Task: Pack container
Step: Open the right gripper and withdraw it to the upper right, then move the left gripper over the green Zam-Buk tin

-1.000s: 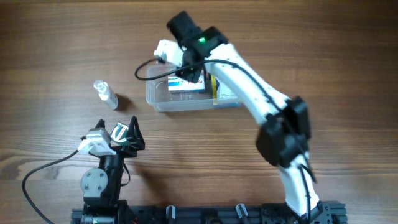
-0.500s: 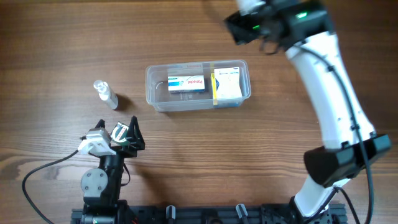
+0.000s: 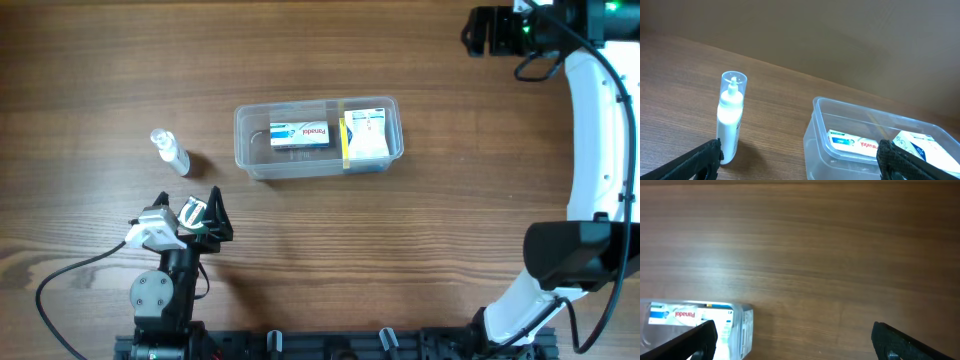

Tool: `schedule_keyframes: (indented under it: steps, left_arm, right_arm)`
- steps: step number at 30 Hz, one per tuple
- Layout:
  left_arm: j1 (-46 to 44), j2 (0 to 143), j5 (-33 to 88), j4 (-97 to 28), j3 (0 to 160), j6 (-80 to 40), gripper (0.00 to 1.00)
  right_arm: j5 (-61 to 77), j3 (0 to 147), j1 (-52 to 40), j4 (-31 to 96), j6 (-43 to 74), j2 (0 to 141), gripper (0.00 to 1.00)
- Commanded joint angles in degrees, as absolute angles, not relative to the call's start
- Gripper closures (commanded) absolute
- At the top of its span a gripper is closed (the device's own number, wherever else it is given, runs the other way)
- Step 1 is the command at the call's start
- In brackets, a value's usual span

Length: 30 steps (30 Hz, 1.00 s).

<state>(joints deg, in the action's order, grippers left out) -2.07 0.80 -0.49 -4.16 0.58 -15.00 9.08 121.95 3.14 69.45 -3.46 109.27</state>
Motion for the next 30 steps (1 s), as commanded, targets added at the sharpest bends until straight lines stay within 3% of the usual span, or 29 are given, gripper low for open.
schedule_keyframes:
  steps: [1,6,13,19,30]
  left_arm:
    - [-1.48,0.54,0.21,-4.27,0.32,-15.46,0.00]
    - [-1.48,0.54,0.08,-4.14,0.32,-15.46,0.00]
    - [-1.48,0.54,2.83,-4.10,0.32,-15.51,0.00]
    - [-1.48,0.56,6.83,-2.26,1.69,-15.49,0.00]
    - [-1.48,12.93,-1.04,-27.31,25.50,-17.41,0.00]
  right_arm:
    - [11.94,122.13,3.20,69.49,1.02,109.32,0.00]
    - [9.63,122.13,3.33,69.65,1.72,109.32,0.00]
    - [5.21,122.13,7.62,70.41,17.15,109.32,0.00]
    - [5.37,122.13,9.02,70.54,18.39,109.32,0.00]
    - [5.37,122.13,8.97,70.54,18.39,109.32,0.00]
